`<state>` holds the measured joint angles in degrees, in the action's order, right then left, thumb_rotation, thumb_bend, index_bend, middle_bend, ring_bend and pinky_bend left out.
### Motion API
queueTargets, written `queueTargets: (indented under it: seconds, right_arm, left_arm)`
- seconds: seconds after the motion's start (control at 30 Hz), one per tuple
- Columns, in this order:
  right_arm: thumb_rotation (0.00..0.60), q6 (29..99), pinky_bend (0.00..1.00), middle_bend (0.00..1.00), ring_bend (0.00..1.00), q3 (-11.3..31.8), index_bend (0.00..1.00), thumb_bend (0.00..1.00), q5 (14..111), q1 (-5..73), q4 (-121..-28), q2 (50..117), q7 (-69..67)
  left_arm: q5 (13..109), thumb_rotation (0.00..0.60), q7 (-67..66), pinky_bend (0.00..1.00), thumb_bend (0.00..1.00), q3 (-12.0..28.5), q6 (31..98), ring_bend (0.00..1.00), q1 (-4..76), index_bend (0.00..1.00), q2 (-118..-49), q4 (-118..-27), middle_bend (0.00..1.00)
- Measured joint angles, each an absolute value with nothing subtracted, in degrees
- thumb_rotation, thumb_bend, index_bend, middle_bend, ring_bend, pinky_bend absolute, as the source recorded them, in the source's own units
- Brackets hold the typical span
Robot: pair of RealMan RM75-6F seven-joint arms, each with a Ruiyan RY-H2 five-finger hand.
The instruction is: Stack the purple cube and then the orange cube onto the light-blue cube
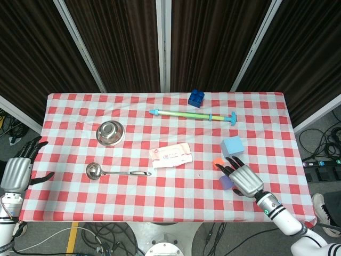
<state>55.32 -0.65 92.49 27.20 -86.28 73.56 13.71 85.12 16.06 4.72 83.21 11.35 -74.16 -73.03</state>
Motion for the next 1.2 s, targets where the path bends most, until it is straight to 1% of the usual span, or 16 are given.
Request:
queueTargets:
  seconds: [0.23, 0.37, 0.57, 0.7, 0.9, 1.07, 1.2]
  right_arm:
    - [0.6, 54.7, 0.07, 0.34, 0.06, -1.1, 0.0, 0.12, 91.5, 27.8, -83.8, 75.8, 13.8]
    - [0.6, 54.7, 0.07, 0.39, 0.09, -1.2, 0.0, 0.14, 91.2, 28.2, -82.7, 76.7, 13.7]
    - [0.6, 56.8, 0.07, 0.46, 0.14, -1.1, 0.0, 0.16, 91.5, 28.1, -81.9, 77.3, 13.1]
    - [0.6, 58.1, 0.07, 0.47, 0.15, -1.2, 0.0, 0.16, 92.1, 28.0, -82.5, 76.6, 12.6]
    - [0.6, 60.4, 0.07, 0.46, 0.15, -0.7, 0.0, 0.16, 93.0, 28.1, -87.6, 72.6, 12.7]
    - [0.6, 62.6, 0.07, 0.47, 0.15, 1.4, 0.0, 0.16, 92.9, 28.4, -95.0, 65.6, 15.0]
    - [0.6, 61.8, 0.07, 0.47, 0.15, 3.9, 0.0, 0.16, 89.7, 29.5, -98.8, 59.8, 16.9]
  left_arm:
    - [84.4, 0.6, 16.0, 0.31, 0.06, 5.1, 82.9, 0.14, 11.3, 0.24, -74.4, -72.7, 0.2]
    - [84.1, 0.6, 16.3, 0.31, 0.06, 5.2, 82.7, 0.14, 11.3, 0.24, -74.5, -72.3, 0.2]
    - [84.0, 0.6, 16.3, 0.31, 0.06, 5.3, 82.5, 0.14, 11.3, 0.24, -74.6, -72.1, 0.2]
    - [84.1, 0.6, 16.2, 0.31, 0.06, 5.3, 82.5, 0.14, 11.3, 0.24, -74.6, -72.1, 0.2]
    - [83.8, 0.6, 16.4, 0.31, 0.06, 5.4, 82.3, 0.14, 11.2, 0.24, -74.6, -71.9, 0.2]
    - [84.0, 0.6, 16.2, 0.31, 0.06, 5.2, 81.9, 0.14, 11.4, 0.24, -74.7, -72.0, 0.2]
    - [84.2, 0.6, 16.0, 0.31, 0.06, 5.0, 81.9, 0.14, 11.4, 0.24, -74.7, -72.1, 0.2]
